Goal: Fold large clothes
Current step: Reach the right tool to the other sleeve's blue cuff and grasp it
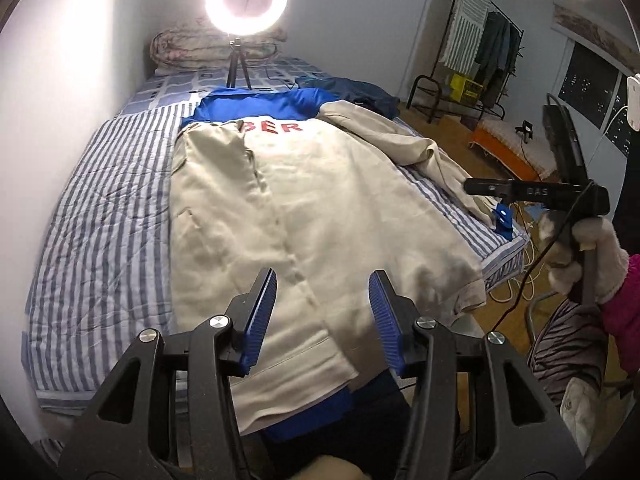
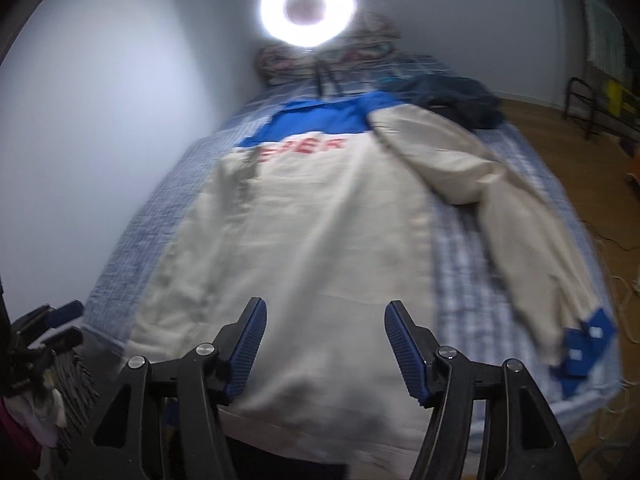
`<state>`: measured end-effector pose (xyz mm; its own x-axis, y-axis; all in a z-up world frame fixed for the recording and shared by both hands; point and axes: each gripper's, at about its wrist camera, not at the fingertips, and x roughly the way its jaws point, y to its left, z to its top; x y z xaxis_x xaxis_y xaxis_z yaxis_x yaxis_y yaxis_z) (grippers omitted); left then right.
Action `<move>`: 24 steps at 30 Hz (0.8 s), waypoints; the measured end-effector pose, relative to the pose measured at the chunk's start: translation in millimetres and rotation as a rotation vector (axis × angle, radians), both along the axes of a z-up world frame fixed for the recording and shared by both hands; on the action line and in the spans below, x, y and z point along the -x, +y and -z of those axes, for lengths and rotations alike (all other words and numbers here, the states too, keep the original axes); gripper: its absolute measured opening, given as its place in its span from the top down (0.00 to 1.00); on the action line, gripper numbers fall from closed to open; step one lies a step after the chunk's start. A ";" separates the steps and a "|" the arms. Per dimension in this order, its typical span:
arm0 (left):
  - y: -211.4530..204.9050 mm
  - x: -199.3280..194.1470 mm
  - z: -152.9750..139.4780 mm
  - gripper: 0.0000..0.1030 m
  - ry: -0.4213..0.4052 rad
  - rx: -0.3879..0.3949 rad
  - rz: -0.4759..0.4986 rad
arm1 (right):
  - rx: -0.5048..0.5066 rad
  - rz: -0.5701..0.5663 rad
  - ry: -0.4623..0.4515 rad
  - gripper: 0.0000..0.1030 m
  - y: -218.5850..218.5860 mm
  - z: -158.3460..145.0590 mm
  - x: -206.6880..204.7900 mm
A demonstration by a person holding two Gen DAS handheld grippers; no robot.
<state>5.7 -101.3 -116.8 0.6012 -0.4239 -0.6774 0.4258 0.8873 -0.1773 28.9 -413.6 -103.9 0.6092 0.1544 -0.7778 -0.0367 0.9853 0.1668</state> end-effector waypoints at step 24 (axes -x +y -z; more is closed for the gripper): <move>-78.4 -15.1 26.9 0.52 0.108 -0.024 0.093 | -0.194 0.593 0.122 0.44 -298.3 70.5 49.0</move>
